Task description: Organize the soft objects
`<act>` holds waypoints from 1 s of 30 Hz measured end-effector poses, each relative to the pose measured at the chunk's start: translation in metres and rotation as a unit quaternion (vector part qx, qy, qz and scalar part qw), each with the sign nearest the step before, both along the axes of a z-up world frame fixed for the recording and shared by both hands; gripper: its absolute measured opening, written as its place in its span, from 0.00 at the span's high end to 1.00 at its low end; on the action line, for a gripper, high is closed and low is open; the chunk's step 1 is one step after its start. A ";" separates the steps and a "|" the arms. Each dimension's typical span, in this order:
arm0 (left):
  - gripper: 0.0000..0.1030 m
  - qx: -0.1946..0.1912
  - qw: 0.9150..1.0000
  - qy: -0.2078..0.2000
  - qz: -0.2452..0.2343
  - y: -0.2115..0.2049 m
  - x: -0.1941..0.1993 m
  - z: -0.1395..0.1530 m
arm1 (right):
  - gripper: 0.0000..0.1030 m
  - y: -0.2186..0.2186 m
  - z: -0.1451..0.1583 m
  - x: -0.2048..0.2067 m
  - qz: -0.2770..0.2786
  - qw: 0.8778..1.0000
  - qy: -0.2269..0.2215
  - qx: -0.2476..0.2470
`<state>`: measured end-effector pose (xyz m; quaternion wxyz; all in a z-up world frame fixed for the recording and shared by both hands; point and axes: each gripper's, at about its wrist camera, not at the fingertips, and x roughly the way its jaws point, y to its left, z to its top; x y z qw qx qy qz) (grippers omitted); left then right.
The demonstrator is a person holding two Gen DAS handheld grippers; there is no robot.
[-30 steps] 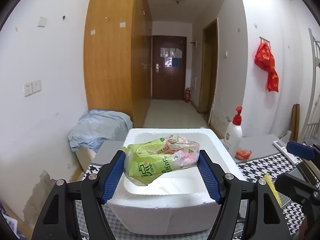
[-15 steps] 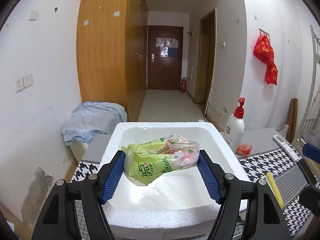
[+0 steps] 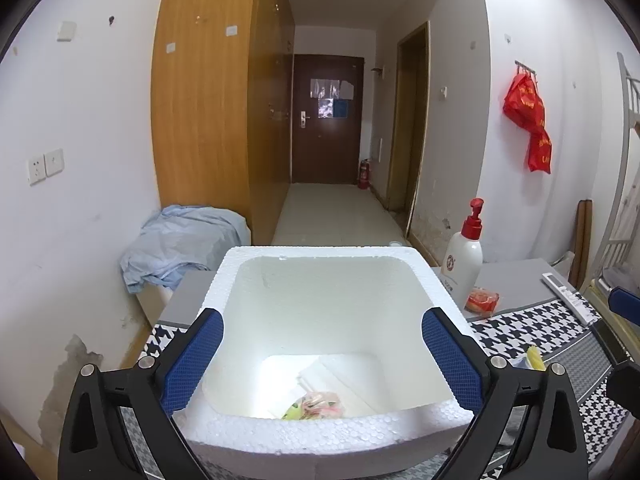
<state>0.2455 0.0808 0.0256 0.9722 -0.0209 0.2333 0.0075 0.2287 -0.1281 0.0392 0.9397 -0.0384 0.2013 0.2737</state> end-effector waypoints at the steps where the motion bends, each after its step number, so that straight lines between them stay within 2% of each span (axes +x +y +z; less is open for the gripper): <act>1: 0.03 0.000 1.000 -0.001 -0.001 0.000 -0.001 0.001 | 0.08 -0.001 0.000 0.000 0.000 1.000 0.000 0.001; 13: 0.01 0.009 0.999 -0.034 -0.010 -0.023 -0.033 0.013 | 0.08 -0.022 0.003 -0.007 -0.014 1.000 0.000 0.014; 24: 0.01 -0.004 0.998 -0.054 -0.028 -0.037 -0.074 0.016 | 0.07 -0.043 0.000 -0.026 -0.028 0.999 -0.006 0.022; 30: 0.01 0.015 0.997 -0.073 -0.036 -0.053 -0.093 0.017 | 0.07 -0.052 -0.003 -0.035 -0.044 0.999 -0.006 0.023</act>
